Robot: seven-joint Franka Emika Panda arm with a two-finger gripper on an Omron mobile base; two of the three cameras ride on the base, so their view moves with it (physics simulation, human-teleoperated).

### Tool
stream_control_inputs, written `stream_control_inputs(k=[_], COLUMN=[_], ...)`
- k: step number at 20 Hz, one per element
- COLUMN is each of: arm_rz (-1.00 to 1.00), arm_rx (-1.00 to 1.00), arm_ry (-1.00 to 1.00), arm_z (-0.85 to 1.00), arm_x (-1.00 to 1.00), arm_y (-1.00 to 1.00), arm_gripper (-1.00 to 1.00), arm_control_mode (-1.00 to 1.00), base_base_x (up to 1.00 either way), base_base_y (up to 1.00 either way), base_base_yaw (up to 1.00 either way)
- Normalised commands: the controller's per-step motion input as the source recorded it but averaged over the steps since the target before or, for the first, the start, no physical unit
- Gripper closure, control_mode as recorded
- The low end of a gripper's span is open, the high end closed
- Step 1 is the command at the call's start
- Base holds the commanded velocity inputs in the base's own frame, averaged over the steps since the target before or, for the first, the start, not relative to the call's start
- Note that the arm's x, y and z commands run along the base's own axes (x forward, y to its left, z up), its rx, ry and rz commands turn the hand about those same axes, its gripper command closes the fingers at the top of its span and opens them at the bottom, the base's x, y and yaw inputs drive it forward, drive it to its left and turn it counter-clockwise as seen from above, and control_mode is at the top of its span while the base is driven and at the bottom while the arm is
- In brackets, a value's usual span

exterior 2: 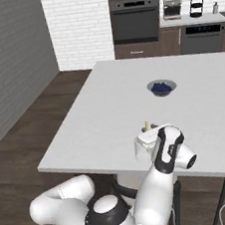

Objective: Take a straw from the drawer in front and place it inside the glass cup on the dining counter.

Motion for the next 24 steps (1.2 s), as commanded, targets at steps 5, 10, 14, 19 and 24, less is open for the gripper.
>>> stream_control_inputs(k=[5,10,14,19,24], arm_rz=[0.0,0.0,0.0,0.0,0.0], arm_rx=[0.0,-0.01,-0.02,-0.07,-0.26], arm_ry=[0.0,-0.02,-0.01,0.0,0.01], arm_z=[0.02,0.51,0.86,0.92,0.7], arm_x=[0.0,-0.27,-0.64,-0.85,-0.99], arm_y=[0.01,0.0,0.02,0.17,0.54], arm_gripper=[-1.0,-1.0,-1.0,-1.0,-1.0], arm_control_mode=[-1.0,-1.0,-1.0,-1.0,-1.0], base_base_x=[0.0,0.0,0.0,0.0,0.0], base_base_y=[0.0,0.0,0.0,0.0,0.0], base_base_yaw=[0.0,0.0,0.0,0.0,0.0])
